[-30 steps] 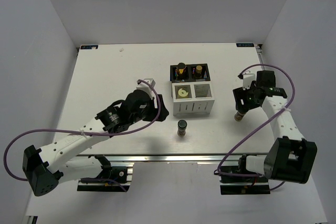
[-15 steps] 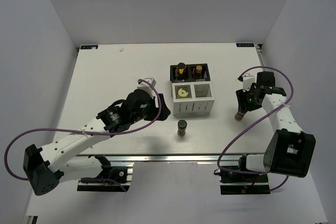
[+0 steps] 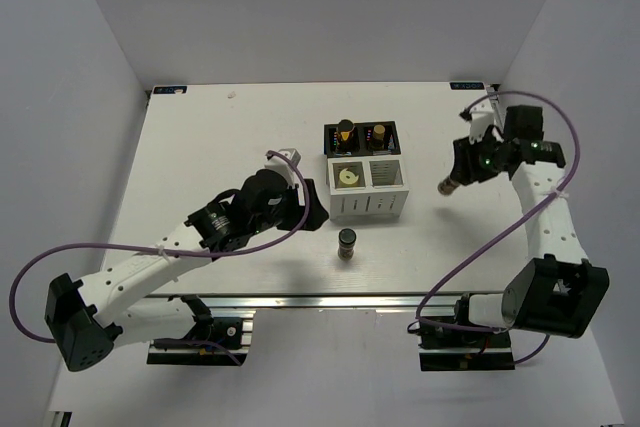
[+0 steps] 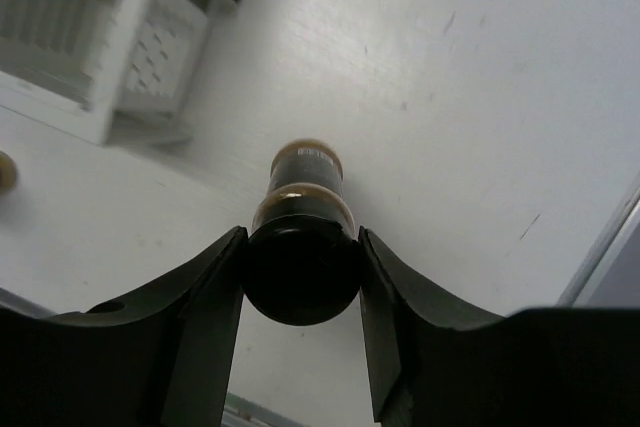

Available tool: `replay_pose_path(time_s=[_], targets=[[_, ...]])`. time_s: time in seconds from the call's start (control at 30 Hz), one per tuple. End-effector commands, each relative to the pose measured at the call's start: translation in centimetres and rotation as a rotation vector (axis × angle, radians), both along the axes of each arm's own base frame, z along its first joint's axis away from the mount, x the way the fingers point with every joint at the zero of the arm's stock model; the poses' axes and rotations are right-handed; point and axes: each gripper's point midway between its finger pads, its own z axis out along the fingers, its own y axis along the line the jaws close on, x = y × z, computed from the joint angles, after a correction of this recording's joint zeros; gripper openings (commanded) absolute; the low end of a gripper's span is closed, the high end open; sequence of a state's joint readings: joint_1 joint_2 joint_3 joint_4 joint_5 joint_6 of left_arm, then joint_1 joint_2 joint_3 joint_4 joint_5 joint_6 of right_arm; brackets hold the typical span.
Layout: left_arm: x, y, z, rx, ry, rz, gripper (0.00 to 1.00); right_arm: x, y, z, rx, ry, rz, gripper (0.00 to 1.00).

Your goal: Organize the condiment bottles

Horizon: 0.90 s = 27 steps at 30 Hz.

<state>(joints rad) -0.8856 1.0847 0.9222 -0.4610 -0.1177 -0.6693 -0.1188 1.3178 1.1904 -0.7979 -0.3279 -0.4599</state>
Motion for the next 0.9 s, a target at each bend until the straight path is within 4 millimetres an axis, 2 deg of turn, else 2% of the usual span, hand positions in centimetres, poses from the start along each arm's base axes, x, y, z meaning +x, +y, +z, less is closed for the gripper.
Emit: replay_pose_path(time_s=[0.0,0.03,0.17,0.2,0.27,0.3,0.4,0.47,0.63,0.73,0.87], targets=[[-0.2,-0.8,0.1,-0.014,-0.007,-0.044,0.82,0.9,2.8,6.2,0.143,-0.106,0.101,0.0],[-0.1,-0.9,0.2,-0.015,-0.009,-0.048,0.82,1.4,3.2,8.0,0.157,-0.143,0.121,0.0],[0.0,-1.1,0.2,-0.011,-0.009,-0.057,0.82,1.6,6.1,11.2,0.237,-0.178,0.211,0.0],[-0.1,-1.2,0.1,-0.011,-0.007,-0.06,0.82,1.4,7.5,11.7,0.255,-0.175,0.25,0.0],[0.0,-1.3,0.1,-0.014,-0.007,-0.062,0.82,1.6,8.9,12.2,0.27,-0.179,0.288,0.0],[-0.1,-1.4,0.1,-0.014,-0.006,-0.067,0.82,1.2,11.2,12.4,0.281,-0.182,0.348,0.0],[-0.1,-1.4,0.2,-0.009,-0.002,-0.067,0.82,1.5,13.5,12.1,0.275,-0.185,0.399,0.0],[-0.1,-1.2,0.2,-0.009,-0.003,-0.062,0.82,2.2,14.1,11.5,0.274,-0.17,0.407,0.0],[-0.4,-0.8,0.1,-0.018,0.003,-0.05,0.82,4.2,14.3,10.4,0.246,-0.148,0.393,0.0],[-0.6,-0.7,0.1,-0.029,0.009,-0.044,0.82,4.7,14.6,9.6,0.217,-0.139,0.401,0.0],[-0.6,-0.7,-0.2,-0.03,0.014,-0.044,0.83,4.2,15.3,7.6,0.16,-0.098,0.448,0.0]])
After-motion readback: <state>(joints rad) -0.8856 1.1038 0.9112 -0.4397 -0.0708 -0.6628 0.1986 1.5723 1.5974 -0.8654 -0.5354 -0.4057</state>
